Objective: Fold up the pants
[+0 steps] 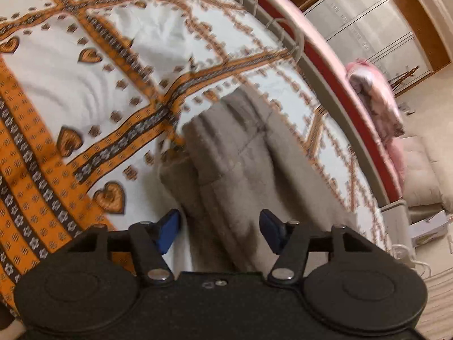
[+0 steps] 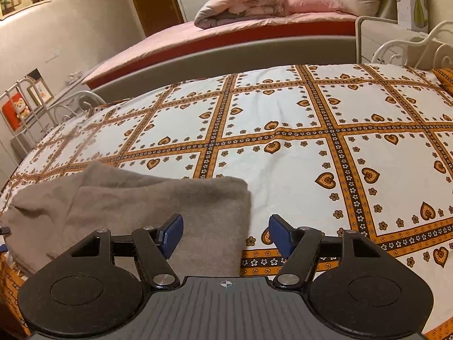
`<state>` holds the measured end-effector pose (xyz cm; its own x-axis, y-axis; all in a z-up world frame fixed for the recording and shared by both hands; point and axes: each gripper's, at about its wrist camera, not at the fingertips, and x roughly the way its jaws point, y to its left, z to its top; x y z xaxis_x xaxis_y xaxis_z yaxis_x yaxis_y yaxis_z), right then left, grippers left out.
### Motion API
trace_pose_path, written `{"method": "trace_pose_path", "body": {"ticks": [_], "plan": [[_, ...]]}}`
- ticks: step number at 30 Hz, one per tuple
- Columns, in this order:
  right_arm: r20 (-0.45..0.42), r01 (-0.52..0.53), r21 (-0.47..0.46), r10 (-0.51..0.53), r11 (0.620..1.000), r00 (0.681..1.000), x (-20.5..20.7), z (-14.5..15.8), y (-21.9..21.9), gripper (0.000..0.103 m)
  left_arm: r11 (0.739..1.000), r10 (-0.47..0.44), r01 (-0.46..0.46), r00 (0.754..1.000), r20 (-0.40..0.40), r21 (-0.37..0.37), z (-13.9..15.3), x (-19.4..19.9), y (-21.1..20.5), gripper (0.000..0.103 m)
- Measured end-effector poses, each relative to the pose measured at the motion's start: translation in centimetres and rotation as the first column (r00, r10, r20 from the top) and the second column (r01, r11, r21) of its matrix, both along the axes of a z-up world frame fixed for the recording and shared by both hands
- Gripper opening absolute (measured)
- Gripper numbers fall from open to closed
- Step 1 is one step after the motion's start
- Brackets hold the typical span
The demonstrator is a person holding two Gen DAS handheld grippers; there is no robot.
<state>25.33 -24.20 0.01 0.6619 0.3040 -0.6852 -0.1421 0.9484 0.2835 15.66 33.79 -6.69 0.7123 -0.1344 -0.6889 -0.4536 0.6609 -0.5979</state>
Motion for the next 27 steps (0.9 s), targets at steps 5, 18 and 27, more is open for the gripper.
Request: {"method": "trace_pose_path", "body": {"ticks": [5,18,27], "plan": [[-0.001,0.016,0.002,-0.016,1.0,1.0,-0.1,0.0,-0.6,0.067,0.999,-0.023,0.022,0.999,-0.029,-0.032,-0.4,-0.4,-0.4,0.051],[-0.004,0.004,-0.005,-0.004,1.0,1.0,0.6,-0.3,0.1,0.067,0.999,-0.022,0.023,0.998,0.055,-0.022,-2.1,2.3,1.1,0.05],[-0.029,0.068,0.023,-0.067,0.997,0.997,1.4,-0.7,-1.5,0.067,0.997,-0.071,0.076,0.971,0.23,-0.013,-4.0,4.8,2.5,0.061]]}}
